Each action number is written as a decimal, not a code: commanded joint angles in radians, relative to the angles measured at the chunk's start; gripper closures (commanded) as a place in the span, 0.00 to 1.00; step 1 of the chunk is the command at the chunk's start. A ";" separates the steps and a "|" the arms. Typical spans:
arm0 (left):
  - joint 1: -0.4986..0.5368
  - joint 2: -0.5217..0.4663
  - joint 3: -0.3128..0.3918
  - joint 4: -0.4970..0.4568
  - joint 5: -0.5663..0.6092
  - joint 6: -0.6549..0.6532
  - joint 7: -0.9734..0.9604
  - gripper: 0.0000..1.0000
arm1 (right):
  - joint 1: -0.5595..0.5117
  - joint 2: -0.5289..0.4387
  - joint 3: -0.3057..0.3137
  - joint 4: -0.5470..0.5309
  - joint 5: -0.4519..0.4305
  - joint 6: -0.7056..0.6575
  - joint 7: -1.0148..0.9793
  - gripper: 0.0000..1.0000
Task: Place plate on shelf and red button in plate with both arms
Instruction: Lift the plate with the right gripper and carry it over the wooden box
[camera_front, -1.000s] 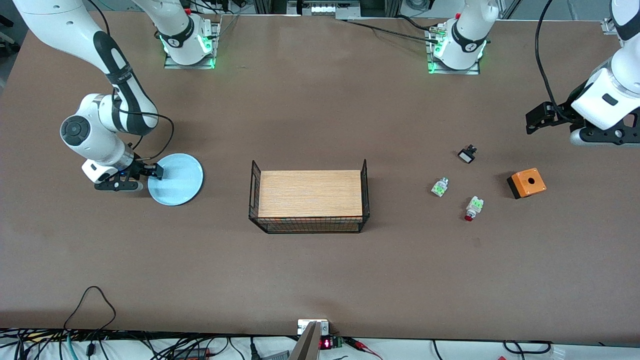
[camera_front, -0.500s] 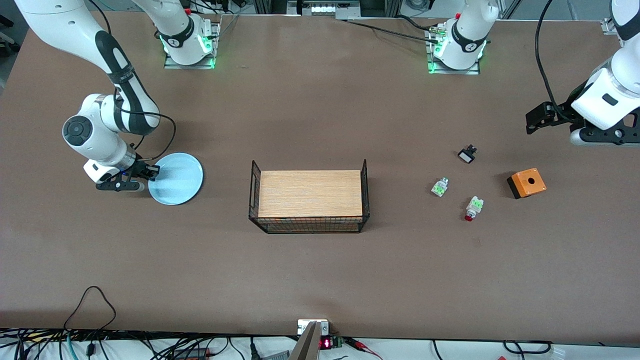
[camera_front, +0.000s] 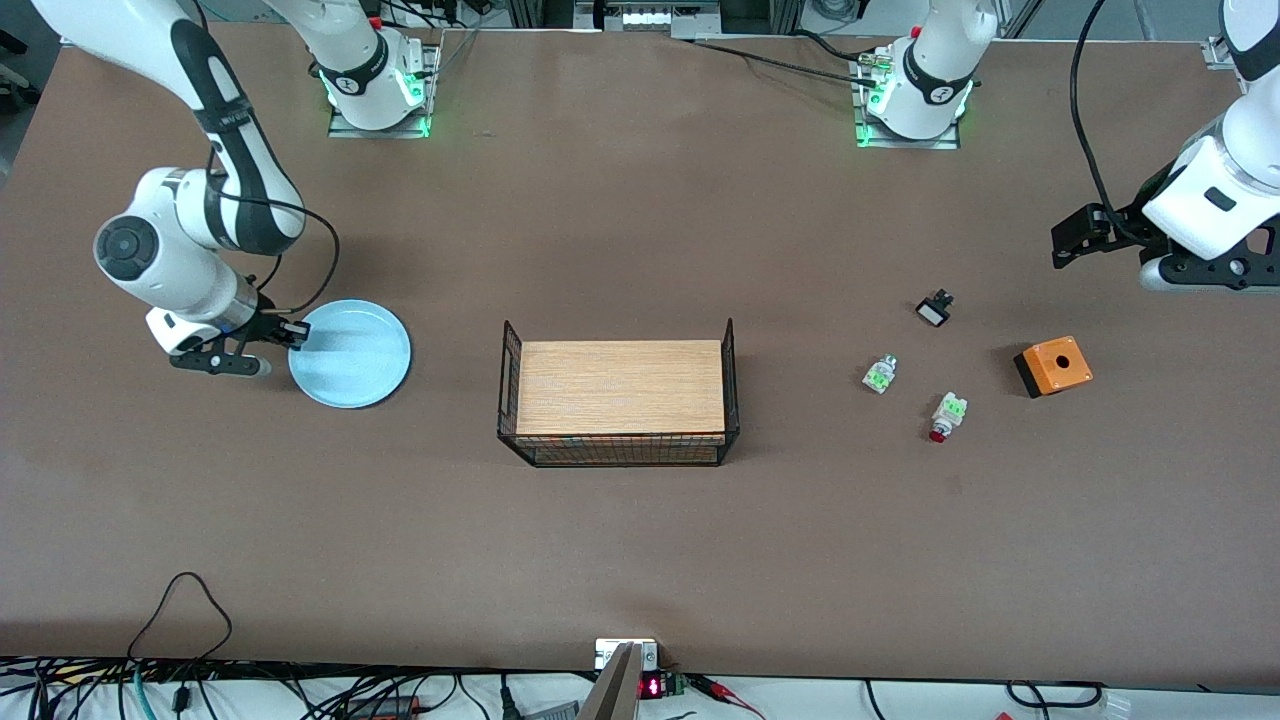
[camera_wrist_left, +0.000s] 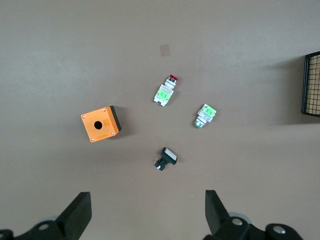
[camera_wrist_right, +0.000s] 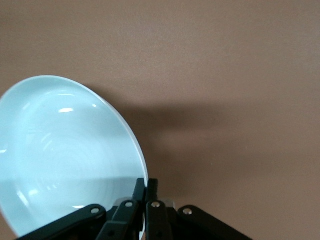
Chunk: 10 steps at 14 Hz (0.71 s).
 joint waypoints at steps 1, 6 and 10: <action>-0.003 -0.005 0.003 0.014 -0.015 -0.018 0.004 0.00 | 0.007 -0.104 0.020 0.025 0.013 -0.143 0.021 1.00; -0.001 -0.005 0.003 0.014 -0.015 -0.018 0.004 0.00 | 0.032 -0.161 0.023 0.300 0.183 -0.552 0.093 1.00; -0.001 -0.005 0.003 0.014 -0.015 -0.018 0.004 0.00 | 0.119 -0.163 0.032 0.498 0.215 -0.753 0.312 1.00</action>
